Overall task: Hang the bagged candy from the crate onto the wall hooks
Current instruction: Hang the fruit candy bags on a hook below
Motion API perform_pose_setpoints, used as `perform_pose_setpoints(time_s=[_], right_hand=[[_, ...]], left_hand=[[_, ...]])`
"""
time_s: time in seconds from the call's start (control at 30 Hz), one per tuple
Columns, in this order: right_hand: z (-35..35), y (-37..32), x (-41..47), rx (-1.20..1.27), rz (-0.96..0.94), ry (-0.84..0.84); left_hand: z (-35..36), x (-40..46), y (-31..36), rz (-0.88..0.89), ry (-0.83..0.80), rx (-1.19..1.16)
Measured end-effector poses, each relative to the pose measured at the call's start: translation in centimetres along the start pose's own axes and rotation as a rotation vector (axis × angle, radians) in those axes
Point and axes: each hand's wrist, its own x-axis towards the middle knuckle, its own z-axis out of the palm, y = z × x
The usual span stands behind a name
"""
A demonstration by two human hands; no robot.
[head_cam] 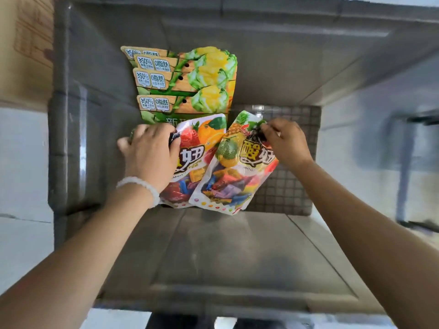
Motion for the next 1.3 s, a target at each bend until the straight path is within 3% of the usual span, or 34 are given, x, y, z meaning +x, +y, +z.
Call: perform_pose_setpoints(time_s=[0.2,0.33,0.6,0.97,1.1,1.3], right_hand=[[-5.3,-3.5,-7.5,-0.128,-0.016,-0.068],[-10.9,-7.6,-12.5,-0.127,-0.095,-0.135],[-28.7,-20.3,-17.9,-0.184,-0.338,-0.024],[-53.6,-40.5,-26.1,-0.325,-0.68,0.211],[-59.2,-46.4,-29.7,-0.398,-0.793,0.318],[-63.5,-53.5,-33.7,-0.442,-0.868,0.471]], left_hand=[[-4.9,-6.9,1.0,-0.021,-0.147,0.042],[-11.1,-11.7,3.1,-0.02,-0.092,-0.001],[-29.0,-15.7,9.7,-0.001,0.011,-0.113],[-58.1,-19.9,16.3,0.024,0.377,-0.375],[-66.7,-22.0,16.6,0.079,0.602,-0.198],[-75.0,-23.9,15.0,0.152,0.786,-0.168]])
